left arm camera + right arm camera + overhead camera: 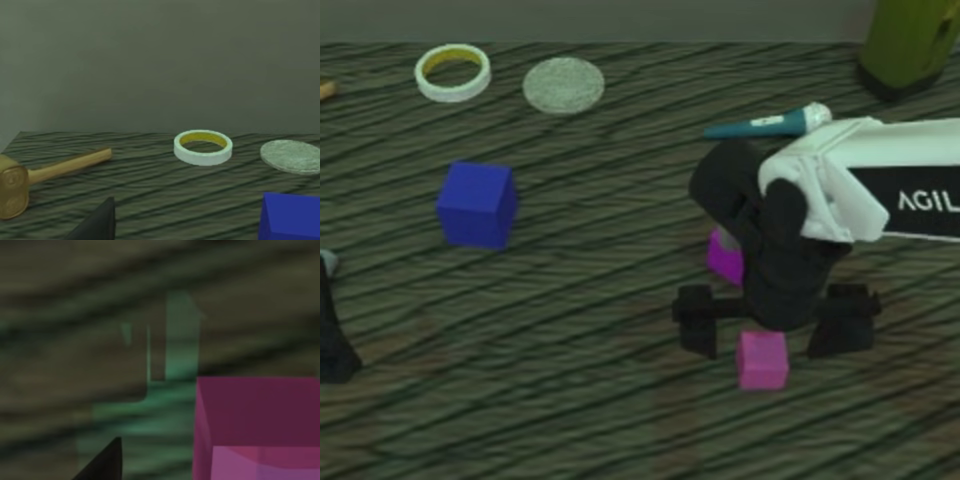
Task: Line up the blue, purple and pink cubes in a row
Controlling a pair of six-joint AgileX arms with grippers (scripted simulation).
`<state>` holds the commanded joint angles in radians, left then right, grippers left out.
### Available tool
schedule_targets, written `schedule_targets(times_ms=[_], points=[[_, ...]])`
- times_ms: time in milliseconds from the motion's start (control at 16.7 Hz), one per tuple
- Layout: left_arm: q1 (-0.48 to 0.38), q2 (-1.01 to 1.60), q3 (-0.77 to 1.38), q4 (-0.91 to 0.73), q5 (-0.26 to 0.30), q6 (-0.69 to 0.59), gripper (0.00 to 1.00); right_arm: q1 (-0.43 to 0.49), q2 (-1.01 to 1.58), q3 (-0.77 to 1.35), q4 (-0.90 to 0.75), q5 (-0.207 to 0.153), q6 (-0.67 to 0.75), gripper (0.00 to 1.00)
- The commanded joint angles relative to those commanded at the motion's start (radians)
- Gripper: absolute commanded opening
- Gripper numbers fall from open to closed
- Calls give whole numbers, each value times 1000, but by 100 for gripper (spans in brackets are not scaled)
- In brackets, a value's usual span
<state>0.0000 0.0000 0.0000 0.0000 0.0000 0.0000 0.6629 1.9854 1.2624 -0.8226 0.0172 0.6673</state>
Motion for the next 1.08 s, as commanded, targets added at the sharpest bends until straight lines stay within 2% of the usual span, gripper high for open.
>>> schedule_targets(times_ms=[240, 600, 900, 1080], points=[[0, 0, 0, 0, 0, 0, 100, 3, -15, 31, -41, 0, 0, 100], [0, 0, 0, 0, 0, 0, 100, 9, -94, 152, -248, -1, 1, 100], [0, 0, 0, 0, 0, 0, 100, 4, -94, 157, -255, -1, -2, 100], [0, 0, 0, 0, 0, 0, 100, -3, -54, 215, -275, -1, -68, 100]])
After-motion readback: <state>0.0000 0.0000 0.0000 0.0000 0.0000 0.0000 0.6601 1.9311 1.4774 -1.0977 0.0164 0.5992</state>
